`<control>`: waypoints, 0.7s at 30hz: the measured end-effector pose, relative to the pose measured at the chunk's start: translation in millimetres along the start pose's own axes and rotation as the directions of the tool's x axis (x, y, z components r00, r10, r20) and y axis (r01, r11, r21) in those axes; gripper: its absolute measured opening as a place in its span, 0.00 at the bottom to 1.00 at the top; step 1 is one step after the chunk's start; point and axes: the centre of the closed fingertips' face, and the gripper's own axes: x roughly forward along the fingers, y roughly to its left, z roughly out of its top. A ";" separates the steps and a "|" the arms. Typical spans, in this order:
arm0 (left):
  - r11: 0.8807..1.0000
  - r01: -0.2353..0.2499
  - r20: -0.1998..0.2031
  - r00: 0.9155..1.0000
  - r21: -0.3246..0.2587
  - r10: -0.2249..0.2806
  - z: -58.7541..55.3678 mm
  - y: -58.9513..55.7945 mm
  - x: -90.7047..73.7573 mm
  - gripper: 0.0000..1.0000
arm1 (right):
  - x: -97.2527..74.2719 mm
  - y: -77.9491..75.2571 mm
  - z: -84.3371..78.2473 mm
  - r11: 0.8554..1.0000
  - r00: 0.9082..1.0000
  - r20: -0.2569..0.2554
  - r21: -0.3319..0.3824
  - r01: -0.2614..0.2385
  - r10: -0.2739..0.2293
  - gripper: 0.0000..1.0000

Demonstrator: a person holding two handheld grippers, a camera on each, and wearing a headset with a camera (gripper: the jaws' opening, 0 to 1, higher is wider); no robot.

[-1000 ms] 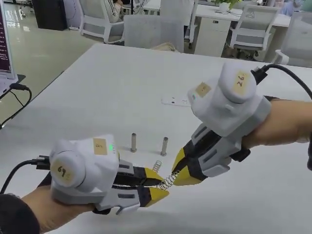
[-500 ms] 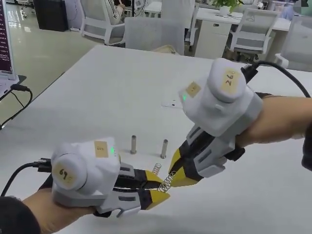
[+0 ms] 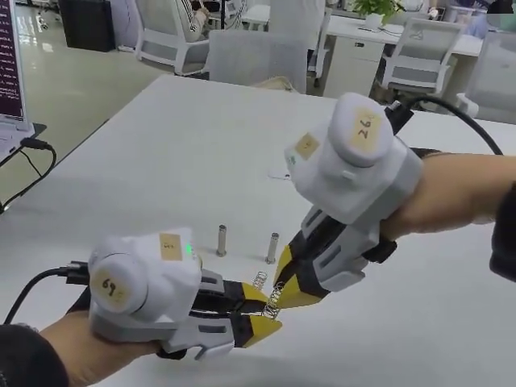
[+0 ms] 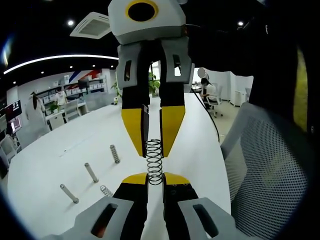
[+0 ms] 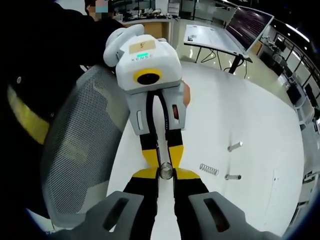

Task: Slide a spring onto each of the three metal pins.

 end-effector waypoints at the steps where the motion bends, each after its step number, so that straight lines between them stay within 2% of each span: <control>1: 1.000 0.000 0.000 1.000 0.000 0.000 -0.1 0.0 0.2 0.03 | 0.3 0.0 0.5 1.000 1.000 -0.001 -0.001 -0.001 0.001 0.08; 21: 1.000 -0.005 0.002 1.000 -0.014 0.005 -2.6 1.6 1.7 0.06 | 2.3 -3.9 0.1 1.000 1.000 -0.022 -0.006 -0.005 0.005 0.08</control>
